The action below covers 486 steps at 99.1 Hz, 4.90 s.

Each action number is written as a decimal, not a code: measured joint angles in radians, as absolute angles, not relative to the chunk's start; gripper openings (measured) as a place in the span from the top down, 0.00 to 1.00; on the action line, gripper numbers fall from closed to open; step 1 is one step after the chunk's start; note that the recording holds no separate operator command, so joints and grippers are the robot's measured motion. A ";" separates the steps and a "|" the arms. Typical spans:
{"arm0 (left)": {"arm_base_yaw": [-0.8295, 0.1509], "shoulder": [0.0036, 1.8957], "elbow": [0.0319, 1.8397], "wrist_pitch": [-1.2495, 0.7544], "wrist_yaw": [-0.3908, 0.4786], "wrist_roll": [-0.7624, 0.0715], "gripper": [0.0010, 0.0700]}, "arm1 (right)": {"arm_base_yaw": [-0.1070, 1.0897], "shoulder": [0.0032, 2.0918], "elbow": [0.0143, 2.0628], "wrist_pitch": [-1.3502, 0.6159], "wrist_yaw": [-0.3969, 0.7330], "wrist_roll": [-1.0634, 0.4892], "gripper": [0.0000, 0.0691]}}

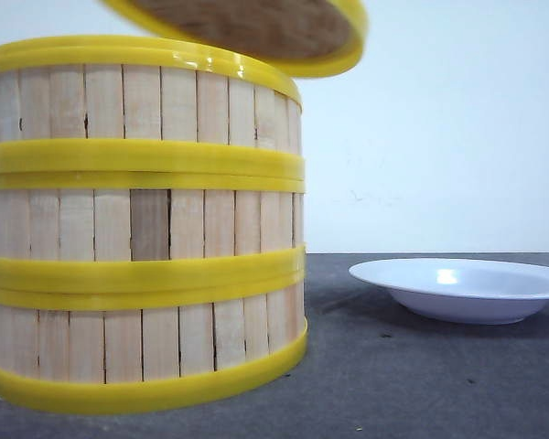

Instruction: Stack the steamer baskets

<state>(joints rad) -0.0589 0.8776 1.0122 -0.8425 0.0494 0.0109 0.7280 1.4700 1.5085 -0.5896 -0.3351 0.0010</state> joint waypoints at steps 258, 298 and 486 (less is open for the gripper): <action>-0.057 0.878 1.012 -0.848 0.049 0.011 0.61 | 0.501 1.192 1.278 -0.745 -0.115 -0.020 0.50; -0.057 0.878 1.012 -0.847 0.049 0.011 0.61 | 0.208 0.827 0.920 -0.782 -0.102 0.010 0.50; -0.054 0.039 0.155 -0.333 0.026 0.033 0.99 | 0.178 0.775 0.876 -0.796 -0.106 0.070 0.99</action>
<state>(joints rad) -0.0544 0.0395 0.1555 -0.3332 0.0257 0.0334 0.1783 0.7750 0.8761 -0.7956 -0.1059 0.0696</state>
